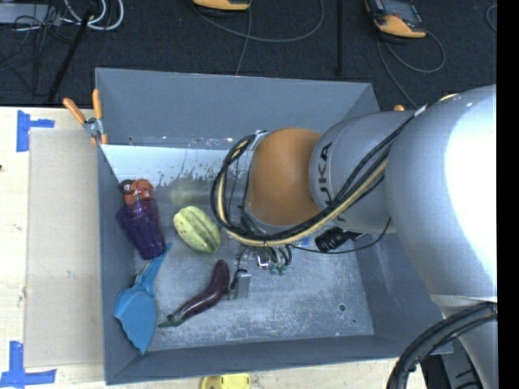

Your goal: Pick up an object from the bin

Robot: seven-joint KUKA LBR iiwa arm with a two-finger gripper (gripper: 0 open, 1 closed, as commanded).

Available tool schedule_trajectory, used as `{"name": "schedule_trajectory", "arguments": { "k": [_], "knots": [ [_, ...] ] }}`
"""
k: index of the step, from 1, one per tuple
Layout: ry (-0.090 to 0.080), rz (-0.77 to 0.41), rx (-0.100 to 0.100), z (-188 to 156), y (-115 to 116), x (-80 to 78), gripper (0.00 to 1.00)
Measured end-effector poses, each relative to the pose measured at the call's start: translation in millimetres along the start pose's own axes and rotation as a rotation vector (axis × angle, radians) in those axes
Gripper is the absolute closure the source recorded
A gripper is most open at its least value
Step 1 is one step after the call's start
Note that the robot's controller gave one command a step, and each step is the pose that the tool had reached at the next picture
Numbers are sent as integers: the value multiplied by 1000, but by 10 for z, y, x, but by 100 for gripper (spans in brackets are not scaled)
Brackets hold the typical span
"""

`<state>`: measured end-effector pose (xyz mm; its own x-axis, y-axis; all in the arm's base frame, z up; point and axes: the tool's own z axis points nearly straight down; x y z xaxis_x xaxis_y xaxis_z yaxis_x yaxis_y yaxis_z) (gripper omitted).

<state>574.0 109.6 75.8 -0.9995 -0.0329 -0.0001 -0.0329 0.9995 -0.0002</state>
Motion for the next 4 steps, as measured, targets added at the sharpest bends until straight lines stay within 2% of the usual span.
{"name": "schedule_trajectory", "arguments": {
  "k": [1,2,3,4],
  "knots": [
    [-2,-71,-1,50,72,-231,0],
    [-1,-136,0,62,310,146,0],
    [-1,-340,0,59,486,-173,100],
    [-1,-340,0,60,487,-172,100]
  ]
}}
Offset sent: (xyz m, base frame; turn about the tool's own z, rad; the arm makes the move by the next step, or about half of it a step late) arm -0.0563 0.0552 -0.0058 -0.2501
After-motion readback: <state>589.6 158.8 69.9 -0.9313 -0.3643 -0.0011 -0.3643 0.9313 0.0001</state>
